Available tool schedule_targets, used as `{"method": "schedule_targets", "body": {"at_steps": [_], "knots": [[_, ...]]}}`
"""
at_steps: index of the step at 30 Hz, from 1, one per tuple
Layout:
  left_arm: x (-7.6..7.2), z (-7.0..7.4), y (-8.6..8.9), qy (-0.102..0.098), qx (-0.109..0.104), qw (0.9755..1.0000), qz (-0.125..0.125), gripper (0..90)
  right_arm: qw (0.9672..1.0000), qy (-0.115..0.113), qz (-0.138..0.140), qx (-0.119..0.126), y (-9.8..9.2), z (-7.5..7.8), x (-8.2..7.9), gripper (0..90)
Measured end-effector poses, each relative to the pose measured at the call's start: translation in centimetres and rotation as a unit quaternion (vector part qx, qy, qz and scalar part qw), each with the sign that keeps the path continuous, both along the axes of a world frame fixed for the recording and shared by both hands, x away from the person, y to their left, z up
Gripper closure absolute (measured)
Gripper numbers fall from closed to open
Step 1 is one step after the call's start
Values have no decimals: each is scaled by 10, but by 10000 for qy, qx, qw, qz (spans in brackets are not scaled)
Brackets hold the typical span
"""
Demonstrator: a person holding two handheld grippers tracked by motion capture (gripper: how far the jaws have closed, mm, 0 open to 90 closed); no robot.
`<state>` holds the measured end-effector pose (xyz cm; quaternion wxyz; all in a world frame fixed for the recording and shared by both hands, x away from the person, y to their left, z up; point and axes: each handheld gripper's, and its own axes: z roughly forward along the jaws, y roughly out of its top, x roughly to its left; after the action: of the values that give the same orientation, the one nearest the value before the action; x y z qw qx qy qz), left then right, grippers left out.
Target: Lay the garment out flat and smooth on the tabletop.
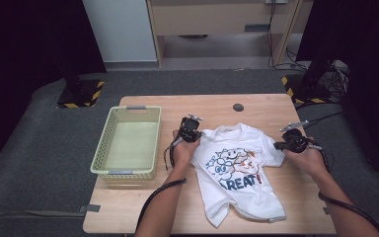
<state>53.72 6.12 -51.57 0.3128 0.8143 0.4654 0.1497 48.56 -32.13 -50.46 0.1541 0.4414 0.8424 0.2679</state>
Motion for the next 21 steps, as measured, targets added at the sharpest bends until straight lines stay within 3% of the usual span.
{"method": "schedule_targets", "body": {"at_steps": [6, 9, 11, 13, 16, 21], "knots": [[6, 3, 6, -183, -212, 9989, 370, 875, 9993, -157, -253, -238, -12, 12, 10, 880], [9, 0, 11, -124, -399, 9980, 471, 870, 9984, -256, -473, -160, -20, 16, 13, 879], [10, -3, 10, -85, -366, 9983, 445, 790, 9982, -266, -534, -107, -21, 15, 13, 859], [7, -3, 10, -118, -363, 9983, 447, 662, 9979, -303, -565, -127, -21, 12, 12, 729], [1, 5, 12, -204, -435, 9975, 510, 450, 9964, -440, -721, 63, -22, 10, 7, 508], [-18, 25, 12, -178, -597, 9973, 391, 335, 9950, -644, -692, 309, -21, 20, -11, 372]]}}
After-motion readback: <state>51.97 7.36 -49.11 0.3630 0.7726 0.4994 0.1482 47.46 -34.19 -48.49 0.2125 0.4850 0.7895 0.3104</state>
